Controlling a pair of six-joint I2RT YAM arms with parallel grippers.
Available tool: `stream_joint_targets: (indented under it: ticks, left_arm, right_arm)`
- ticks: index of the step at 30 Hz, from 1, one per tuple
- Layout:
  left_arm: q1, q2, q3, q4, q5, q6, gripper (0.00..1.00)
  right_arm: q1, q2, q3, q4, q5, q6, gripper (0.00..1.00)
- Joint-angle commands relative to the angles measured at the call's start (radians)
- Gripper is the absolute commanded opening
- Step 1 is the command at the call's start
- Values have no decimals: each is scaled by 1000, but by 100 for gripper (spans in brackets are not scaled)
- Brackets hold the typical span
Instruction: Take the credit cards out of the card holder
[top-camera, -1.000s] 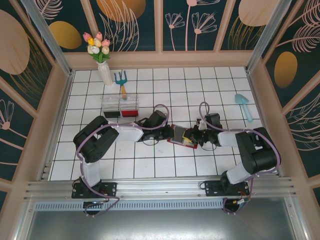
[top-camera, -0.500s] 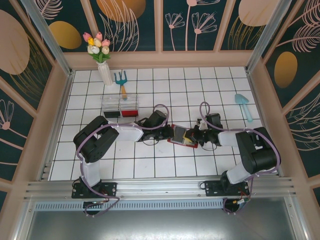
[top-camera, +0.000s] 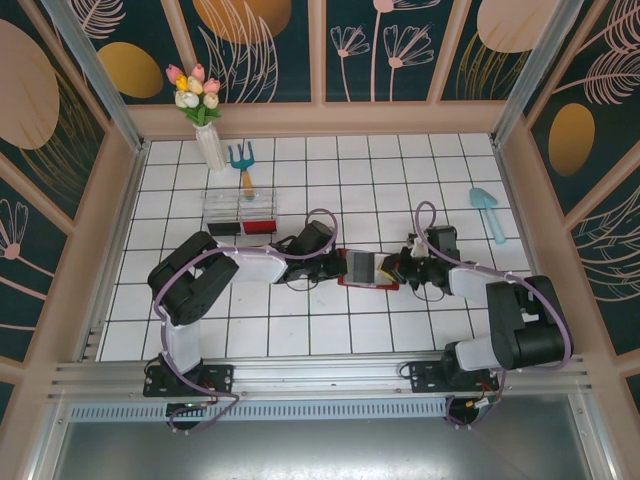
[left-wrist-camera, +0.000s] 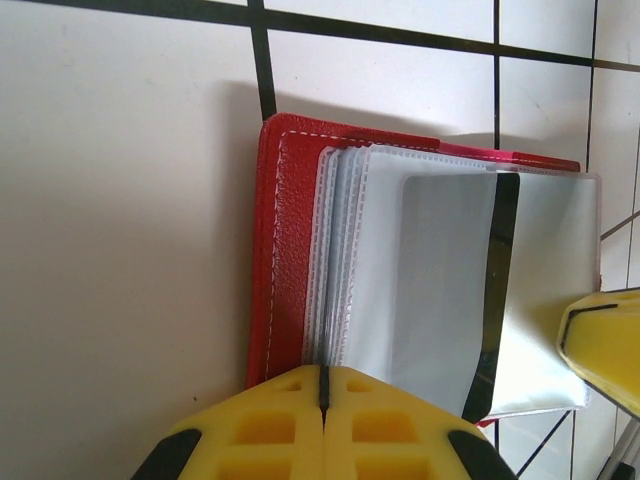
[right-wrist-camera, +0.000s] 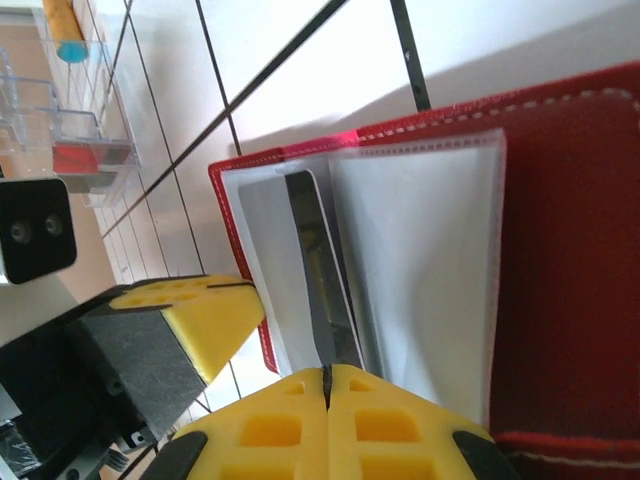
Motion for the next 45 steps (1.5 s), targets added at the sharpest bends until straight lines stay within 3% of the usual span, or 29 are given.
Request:
stream_joint_targets:
  ticks: [1,3,12,21,25,29,35,45]
  left_arm:
    - [-2,47,24,-75,-19,12,7]
    - [-2,51,33,-82,-17,16,7]
    - [-3,54,33,-93,-14,24,7]
    - [-2,57,38,-100,-8,28,7]
    - [-1,54,35,-102,-9,28,7]
    - [-2,52,34,-101,-9,26,7]
    - [-2,53,33,-105,-15,25,7]
    - [-2,65,43,-98,-11,22,6]
  right_arm:
    - [-3,13,-4,-1,-23,-44,12]
    - [1,26,10,1,-18,-62,21]
    - [24,96,49,16,9,-106,24]
    - [70,169,63,96,-33,-89,23]
    - [69,177,61,103,-38,-88,13]
    - [68,152,52,83,-15,-96,0]
    - [56,89,35,40,23,-91,0]
    - [-4,-201,-5,-211,153,-100,0]
